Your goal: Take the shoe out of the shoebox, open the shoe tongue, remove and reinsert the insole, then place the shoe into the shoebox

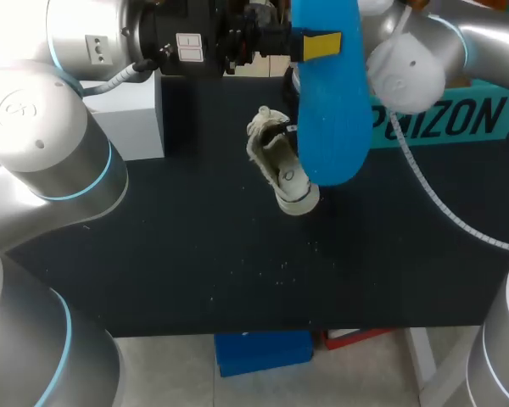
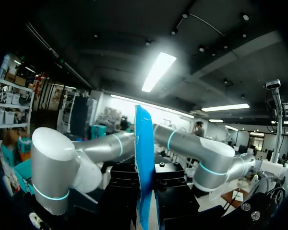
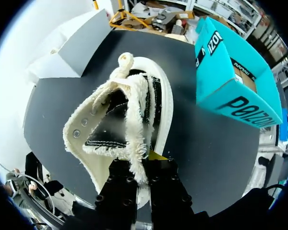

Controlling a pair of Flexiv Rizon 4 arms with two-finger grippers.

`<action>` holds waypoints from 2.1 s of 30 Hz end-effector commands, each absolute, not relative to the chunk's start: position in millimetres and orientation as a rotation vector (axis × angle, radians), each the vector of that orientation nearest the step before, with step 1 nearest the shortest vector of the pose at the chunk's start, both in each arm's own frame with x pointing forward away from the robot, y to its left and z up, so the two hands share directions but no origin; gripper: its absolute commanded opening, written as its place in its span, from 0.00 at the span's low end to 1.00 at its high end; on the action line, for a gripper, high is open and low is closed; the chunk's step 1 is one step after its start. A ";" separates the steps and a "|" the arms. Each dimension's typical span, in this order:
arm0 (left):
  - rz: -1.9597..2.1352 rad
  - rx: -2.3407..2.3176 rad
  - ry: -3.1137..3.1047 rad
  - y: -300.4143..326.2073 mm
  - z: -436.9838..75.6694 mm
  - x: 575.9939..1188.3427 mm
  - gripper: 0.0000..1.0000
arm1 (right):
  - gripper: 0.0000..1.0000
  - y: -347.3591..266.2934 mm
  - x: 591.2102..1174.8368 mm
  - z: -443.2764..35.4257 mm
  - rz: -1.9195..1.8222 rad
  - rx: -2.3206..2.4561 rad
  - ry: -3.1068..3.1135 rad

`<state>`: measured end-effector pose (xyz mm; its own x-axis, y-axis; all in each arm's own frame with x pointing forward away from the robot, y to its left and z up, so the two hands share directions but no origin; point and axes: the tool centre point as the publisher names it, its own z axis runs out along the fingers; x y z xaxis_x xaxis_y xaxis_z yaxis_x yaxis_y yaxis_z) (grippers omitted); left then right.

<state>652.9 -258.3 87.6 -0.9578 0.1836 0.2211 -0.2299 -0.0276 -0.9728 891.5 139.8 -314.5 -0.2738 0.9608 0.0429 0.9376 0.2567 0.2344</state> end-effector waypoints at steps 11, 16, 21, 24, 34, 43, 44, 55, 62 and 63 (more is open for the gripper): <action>2.065 0.051 -1.969 -259.2 87.6 652.5 0.00 | 0.00 174.5 880.2 -359.2 0.328 2.213 1.874; 2.065 0.051 -1.969 -259.2 87.6 652.5 0.00 | 0.00 182.8 880.3 -361.3 0.359 2.172 1.908; 2.065 0.051 -1.969 -259.2 87.6 652.5 0.00 | 0.00 190.0 880.7 -355.6 0.404 2.141 1.939; 2.065 0.051 -1.969 -259.2 87.6 652.5 0.00 | 0.00 192.8 881.2 -353.0 0.431 2.127 1.951; 2.065 0.051 -1.969 -259.2 87.6 652.5 0.00 | 0.00 199.4 880.3 -370.4 0.463 2.107 2.007; 2.065 0.051 -1.969 -259.2 87.6 652.5 0.00 | 1.00 191.8 877.7 -387.1 0.469 2.118 2.032; 2.065 0.051 -1.969 -259.2 87.6 652.5 0.00 | 1.00 190.4 877.9 -386.3 0.472 2.124 2.031; 2.065 0.051 -1.969 -259.2 87.6 652.5 0.00 | 1.00 190.4 877.0 -345.9 0.737 2.320 2.376; 2.065 0.051 -1.969 -259.2 87.6 652.5 0.00 | 1.00 197.6 873.3 -321.5 1.035 2.282 2.639; 2.065 0.051 -1.969 -259.2 87.6 652.5 0.00 | 1.00 197.6 873.3 -321.5 1.035 2.282 2.639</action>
